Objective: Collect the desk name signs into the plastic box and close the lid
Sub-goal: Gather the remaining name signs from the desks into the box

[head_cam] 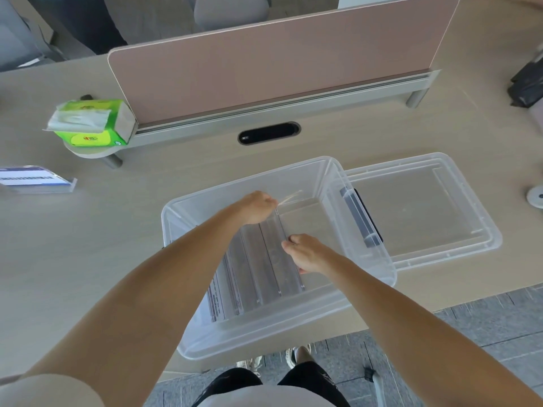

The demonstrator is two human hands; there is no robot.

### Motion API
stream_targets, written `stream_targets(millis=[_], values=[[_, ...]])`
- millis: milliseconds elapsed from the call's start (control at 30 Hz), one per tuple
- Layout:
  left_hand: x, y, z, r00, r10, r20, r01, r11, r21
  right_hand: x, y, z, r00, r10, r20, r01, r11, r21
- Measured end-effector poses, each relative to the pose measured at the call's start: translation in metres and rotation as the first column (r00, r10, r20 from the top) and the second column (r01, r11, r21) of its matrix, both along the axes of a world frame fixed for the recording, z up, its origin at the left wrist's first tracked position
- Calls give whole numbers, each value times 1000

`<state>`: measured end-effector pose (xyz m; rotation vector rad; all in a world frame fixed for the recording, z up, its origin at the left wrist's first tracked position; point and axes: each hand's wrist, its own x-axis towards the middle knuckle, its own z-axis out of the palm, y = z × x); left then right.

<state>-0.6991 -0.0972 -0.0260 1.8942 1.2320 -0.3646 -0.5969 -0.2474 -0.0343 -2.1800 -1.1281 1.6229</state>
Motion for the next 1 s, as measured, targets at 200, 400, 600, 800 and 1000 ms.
stream_targets(millis=[200, 400, 600, 800, 1000], values=[[0, -7, 2, 997, -59, -45, 59, 998, 10, 9, 2, -2, 997, 13, -74, -14, 1000, -17], [4, -11, 9, 994, -65, -93, 69, 997, 46, 9, 4, 1, 992, 129, 6, -129, 991, 21], [4, -16, 30, 992, -39, -122, 50, 995, 89, 7, 15, 22, 933, 297, 203, -300, 954, -15], [-32, -14, 70, 999, 39, -17, -35, 977, 211, -6, 42, 72, 943, 113, 315, -219, 920, 326], [-134, -19, 91, 913, 313, 262, -381, 883, 273, -80, 59, 115, 982, 18, 186, -120, 823, 556]])
